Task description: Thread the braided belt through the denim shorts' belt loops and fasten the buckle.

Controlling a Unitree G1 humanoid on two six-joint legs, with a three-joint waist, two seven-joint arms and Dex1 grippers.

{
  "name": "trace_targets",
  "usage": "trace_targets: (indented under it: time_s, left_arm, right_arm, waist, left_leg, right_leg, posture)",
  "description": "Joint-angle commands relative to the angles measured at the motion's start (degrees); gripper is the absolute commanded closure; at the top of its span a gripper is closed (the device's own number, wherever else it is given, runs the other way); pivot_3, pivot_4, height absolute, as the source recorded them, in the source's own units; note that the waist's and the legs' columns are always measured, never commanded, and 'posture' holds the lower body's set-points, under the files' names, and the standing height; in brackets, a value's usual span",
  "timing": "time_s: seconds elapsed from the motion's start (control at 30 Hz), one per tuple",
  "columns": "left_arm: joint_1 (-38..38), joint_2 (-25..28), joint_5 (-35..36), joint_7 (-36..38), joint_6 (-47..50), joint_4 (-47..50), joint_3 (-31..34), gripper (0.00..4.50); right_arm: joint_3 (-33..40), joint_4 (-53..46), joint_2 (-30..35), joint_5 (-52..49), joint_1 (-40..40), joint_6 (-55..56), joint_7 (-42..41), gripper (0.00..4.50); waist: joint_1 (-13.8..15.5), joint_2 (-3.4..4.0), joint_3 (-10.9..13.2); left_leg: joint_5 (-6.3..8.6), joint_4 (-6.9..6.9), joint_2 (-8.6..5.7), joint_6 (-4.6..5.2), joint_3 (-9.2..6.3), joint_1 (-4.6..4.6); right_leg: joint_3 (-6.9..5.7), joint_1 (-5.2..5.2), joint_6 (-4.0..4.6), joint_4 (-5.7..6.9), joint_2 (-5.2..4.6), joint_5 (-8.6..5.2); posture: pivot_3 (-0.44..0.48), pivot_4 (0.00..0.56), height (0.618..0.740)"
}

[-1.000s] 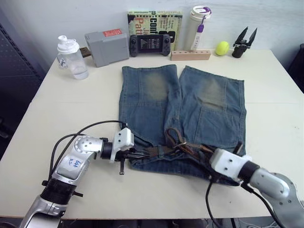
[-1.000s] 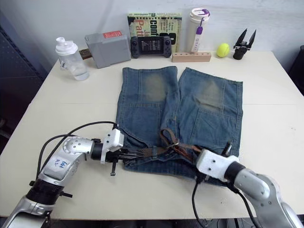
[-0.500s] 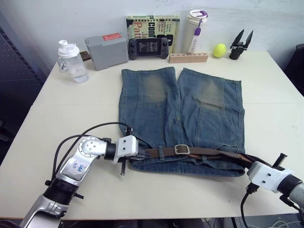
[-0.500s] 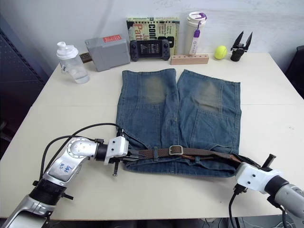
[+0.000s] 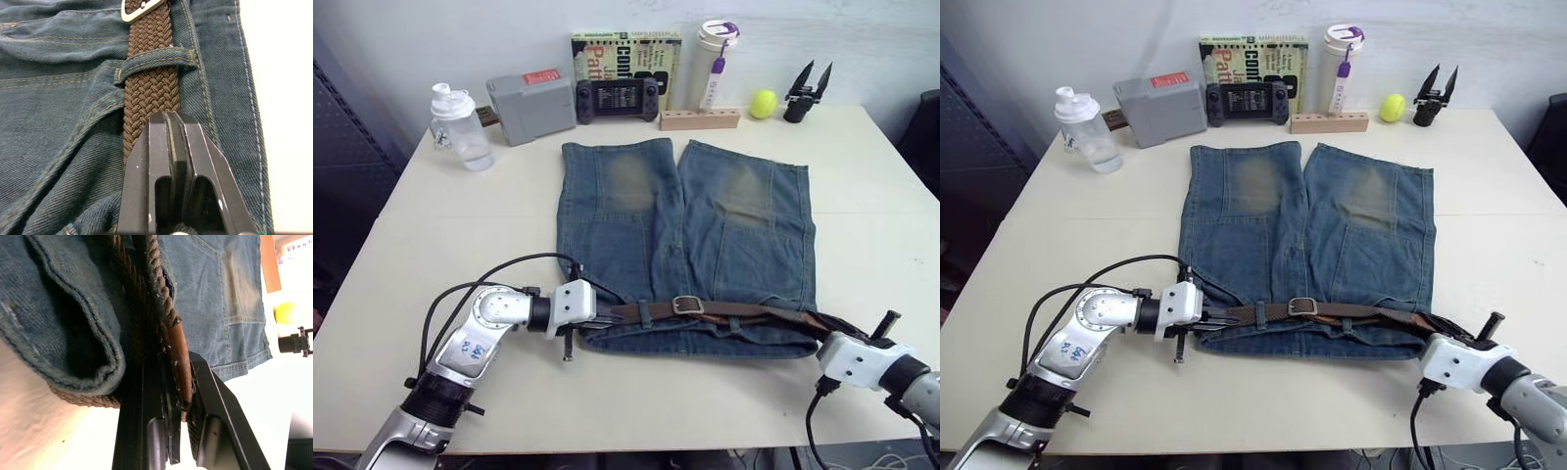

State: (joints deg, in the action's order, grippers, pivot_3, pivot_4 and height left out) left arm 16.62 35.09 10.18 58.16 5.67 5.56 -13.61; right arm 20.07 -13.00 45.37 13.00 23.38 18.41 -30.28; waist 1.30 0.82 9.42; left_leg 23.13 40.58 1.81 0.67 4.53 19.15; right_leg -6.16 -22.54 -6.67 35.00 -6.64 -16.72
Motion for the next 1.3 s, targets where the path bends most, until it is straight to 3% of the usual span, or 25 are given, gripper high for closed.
trace_targets:
  time_s: [0.03,0.27,0.3,0.47,0.6,0.7,0.8,0.97,1.3]
  left_arm:
    - [-1.86,1.78,3.24,-0.67,3.75,4.77,4.36,4.17]
    - [-6.57,4.79,13.24,-3.52,13.28,16.50,16.35,1.49]
    - [-7.13,5.25,14.64,-3.89,14.90,17.96,17.79,1.12]
    - [-11.40,5.35,21.76,-8.08,21.03,24.53,26.40,1.12]
    - [-17.96,5.66,21.95,-10.00,21.13,28.26,31.27,1.12]
    - [-19.60,5.01,21.15,-11.73,20.12,28.28,32.40,1.12]
    - [-20.71,4.57,19.56,-12.80,18.37,27.34,32.27,1.12]
    - [-21.05,4.12,18.20,-13.75,16.83,26.68,31.14,1.12]
    - [-20.78,4.33,19.10,-13.76,17.49,26.21,30.28,1.12]
  right_arm:
    - [-0.30,-2.54,-1.00,-3.88,0.51,-8.32,-3.15,2.91]
    - [10.95,-17.31,3.99,-30.06,7.27,-33.71,-20.65,0.00]
    - [12.92,-18.57,5.13,-32.55,8.04,-36.67,-22.61,0.00]
    - [23.62,-21.63,8.23,-50.97,5.88,-52.13,-27.80,0.00]
    - [27.23,-16.69,8.05,-60.36,-5.88,-57.51,-22.04,0.00]
    - [22.61,-14.02,6.21,-58.84,-14.21,-57.80,-15.23,0.00]
    - [17.73,-12.26,4.89,-55.89,-17.54,-57.28,-12.19,0.00]
    - [13.80,-10.98,3.79,-52.40,-17.85,-55.34,-11.31,0.00]
    - [13.08,-10.92,2.93,-50.62,-17.47,-54.98,-10.90,0.00]
  waist:
    - [0.00,0.00,0.00]
    - [0.27,-0.07,0.04]
    - [0.21,-0.05,0.05]
    - [-0.12,-0.02,0.08]
    - [-0.24,-0.12,0.15]
    - [0.17,-0.16,0.20]
    - [0.39,-0.17,0.20]
    - [0.15,-0.16,0.21]
    - [0.07,-0.15,0.21]
  left_leg:
    - [0.00,0.00,0.01,0.00,-0.01,0.01]
    - [0.06,-0.02,0.20,0.10,-0.26,0.13]
    - [0.07,-0.01,0.19,0.12,-0.30,0.13]
    - [0.11,0.00,0.17,0.22,-0.28,0.07]
    - [0.12,-0.08,0.19,0.20,-0.28,0.07]
    - [0.11,-0.08,0.10,0.19,-0.24,0.06]
    - [0.11,-0.08,0.01,0.19,-0.36,0.15]
    - [0.11,-0.10,-0.12,0.19,-0.24,0.20]
    - [0.10,-0.11,-0.08,0.16,-0.20,0.17]
  right_leg:
    - [0.00,-0.01,0.00,0.00,0.00,0.00]
    - [0.05,0.00,0.01,-0.09,-0.06,0.00]
    - [0.07,0.02,0.01,-0.08,-0.05,0.00]
    - [0.18,0.07,0.01,-0.11,-0.16,0.00]
    - [0.19,0.03,0.03,-0.14,-0.14,-0.02]
    - [0.19,0.02,0.04,-0.16,-0.13,-0.02]
    - [0.23,0.02,0.08,-0.21,-0.14,-0.04]
    - [0.24,-0.02,0.06,-0.26,-0.09,-0.03]
    - [0.25,-0.04,0.04,-0.24,-0.02,-0.02]
  posture:
    - [0.000,0.150,0.731]
    - [0.000,0.150,0.731]
    - [0.000,0.150,0.731]
    - [0.000,0.150,0.731]
    - [0.000,0.150,0.731]
    - [0.000,0.150,0.731]
    - [0.000,0.150,0.731]
    - [0.000,0.150,0.731]
    - [0.000,0.150,0.731]
